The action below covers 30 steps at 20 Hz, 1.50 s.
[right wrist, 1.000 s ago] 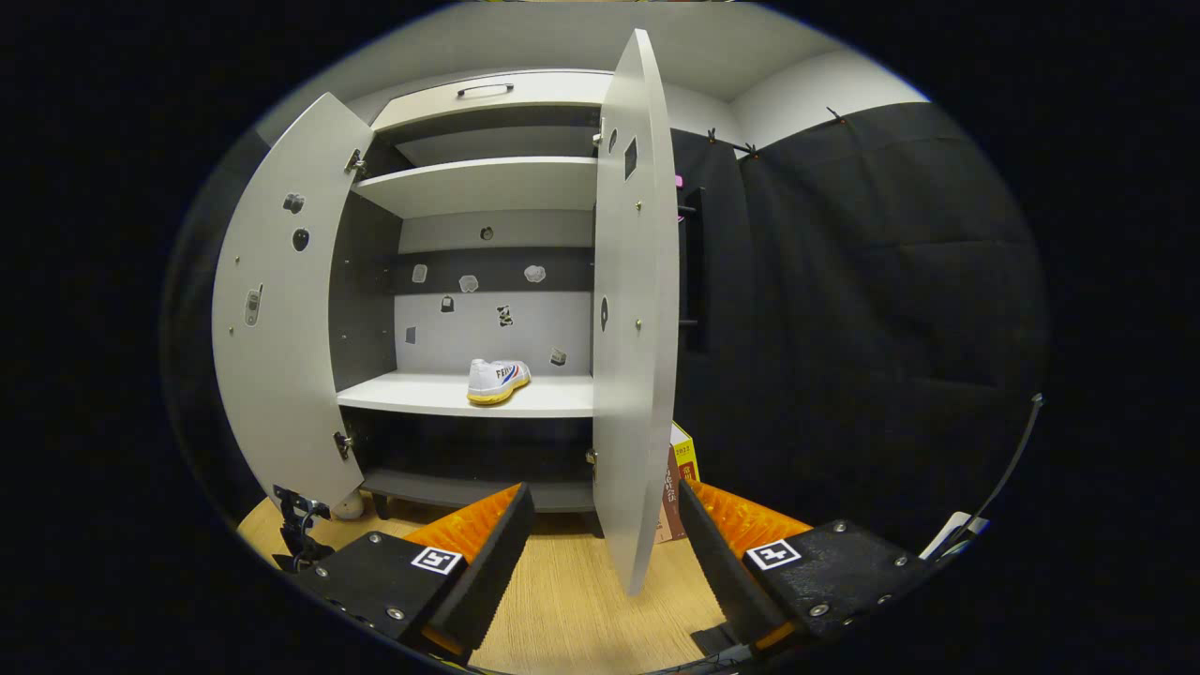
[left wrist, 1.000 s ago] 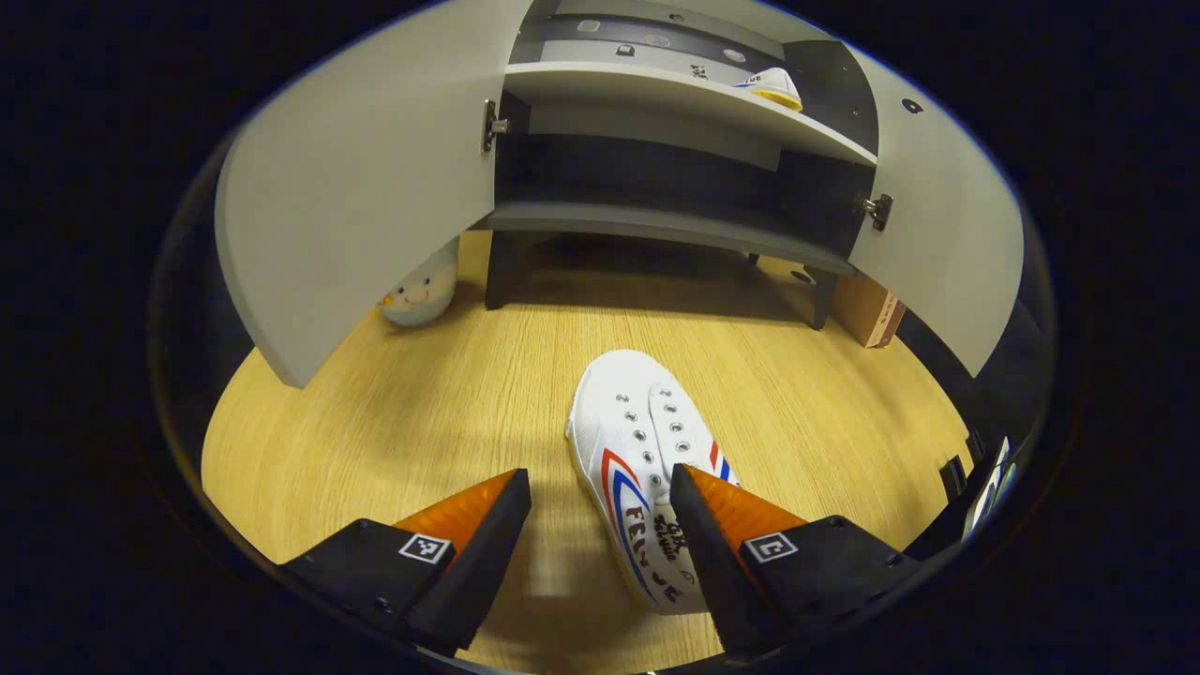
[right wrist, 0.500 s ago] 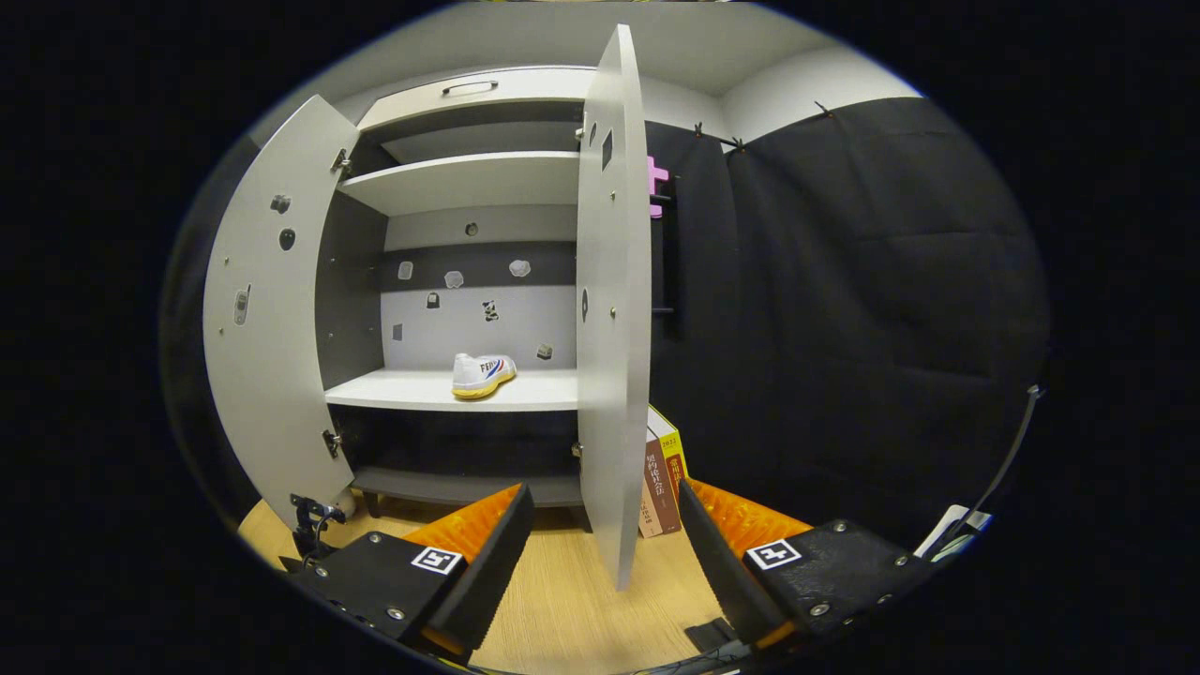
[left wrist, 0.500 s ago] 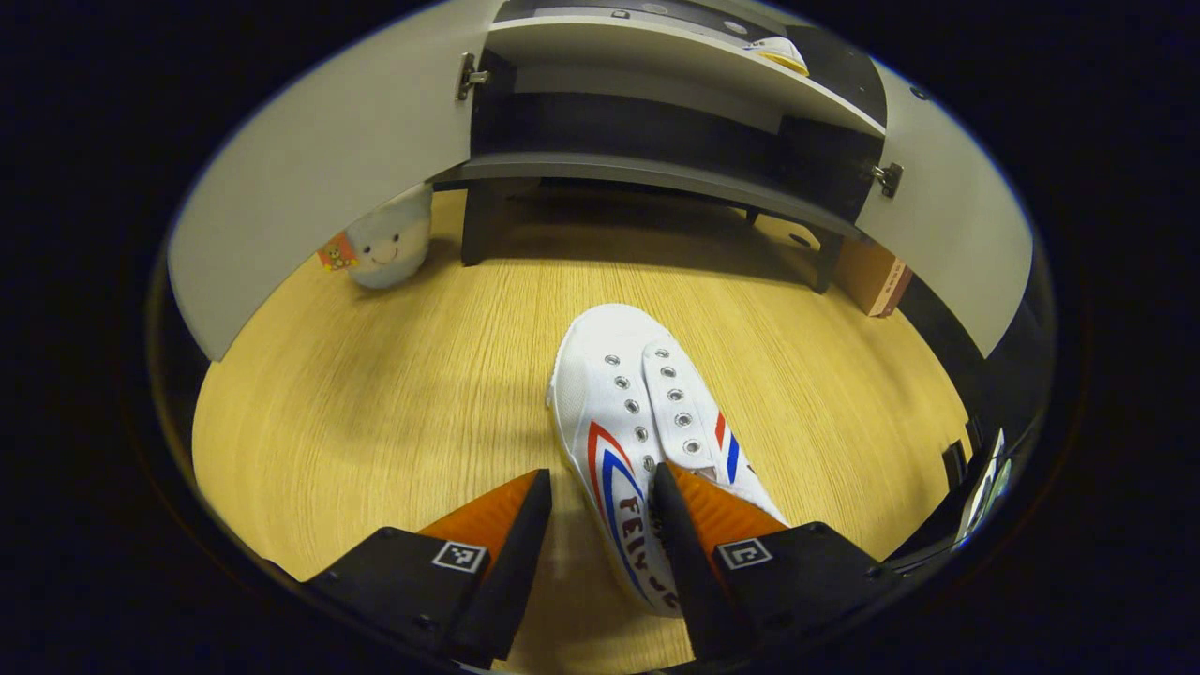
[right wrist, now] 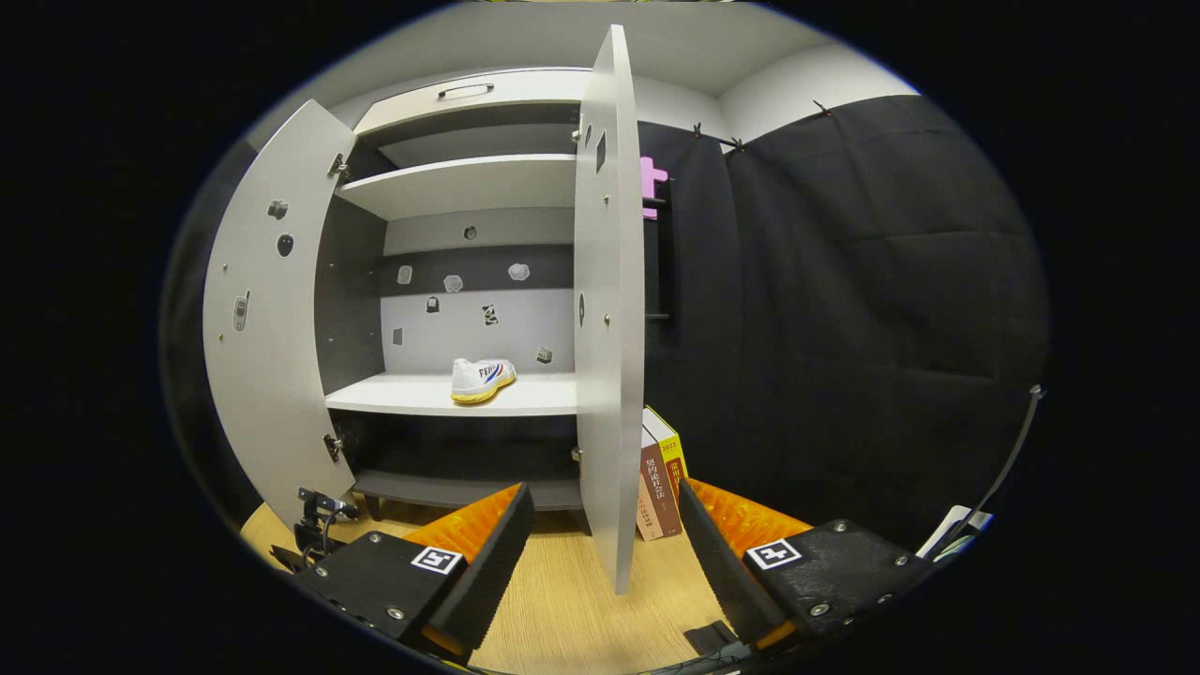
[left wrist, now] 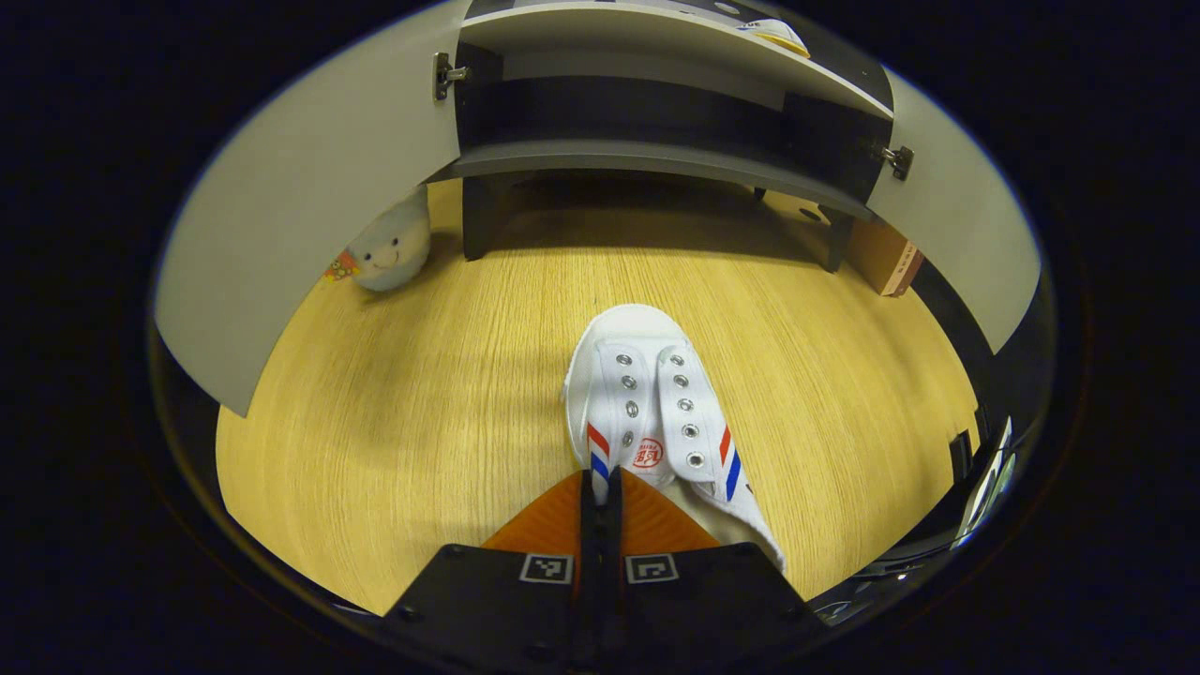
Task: Grab one shoe with the right hand and put it into the shoe cabinet, grab the other shoe with the left hand and put it into the shoe cabinet; then close the right door with the right hand and the left door with the left hand.
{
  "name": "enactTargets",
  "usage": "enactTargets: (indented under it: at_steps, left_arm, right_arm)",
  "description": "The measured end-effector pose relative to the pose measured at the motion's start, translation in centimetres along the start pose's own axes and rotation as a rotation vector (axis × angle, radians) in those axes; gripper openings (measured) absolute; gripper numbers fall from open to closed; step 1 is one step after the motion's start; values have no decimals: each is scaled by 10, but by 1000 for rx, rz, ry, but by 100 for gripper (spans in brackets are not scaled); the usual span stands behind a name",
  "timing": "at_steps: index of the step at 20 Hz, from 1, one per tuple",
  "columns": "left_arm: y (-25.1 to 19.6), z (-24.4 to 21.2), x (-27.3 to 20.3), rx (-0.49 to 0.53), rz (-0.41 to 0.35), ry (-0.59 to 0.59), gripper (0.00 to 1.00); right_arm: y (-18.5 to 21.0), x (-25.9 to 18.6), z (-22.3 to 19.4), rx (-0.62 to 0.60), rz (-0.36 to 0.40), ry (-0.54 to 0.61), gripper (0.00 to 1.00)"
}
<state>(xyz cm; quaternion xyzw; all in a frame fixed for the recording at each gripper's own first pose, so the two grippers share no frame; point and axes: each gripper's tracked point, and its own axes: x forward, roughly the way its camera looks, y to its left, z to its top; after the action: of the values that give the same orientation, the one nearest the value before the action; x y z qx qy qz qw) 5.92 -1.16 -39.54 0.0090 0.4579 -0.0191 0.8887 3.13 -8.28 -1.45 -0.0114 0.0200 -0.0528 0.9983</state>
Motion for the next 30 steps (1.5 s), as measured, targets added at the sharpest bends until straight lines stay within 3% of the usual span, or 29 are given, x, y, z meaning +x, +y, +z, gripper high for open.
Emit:
enactTargets:
  at_steps: [7, 9, 10, 16, 21, 30]
  left_arm:
    - [3, 29, -16, 54, -74, -95, 6]
    - [2, 28, -16, 46, -97, -133, 6]
    - [2, 29, -15, 45, -110, -152, 6]
    - [13, 54, -35, 21, -160, -288, 6]
    - [9, 50, -34, 11, -102, -391, 6]
    - [13, 53, -38, -34, -95, -486, 6]
  right_arm:
    - [7, -2, 10, 11, 16, -29, 94]
    - [9, -5, 11, 20, 20, -30, 98]
    - [10, -6, 12, 25, 22, -32, 94]
    - [2, -13, 15, 23, 5, -34, 94]
    - [-6, -16, 15, 28, -20, -38, 94]
    - [-13, -8, 20, 43, -58, -43, 94]
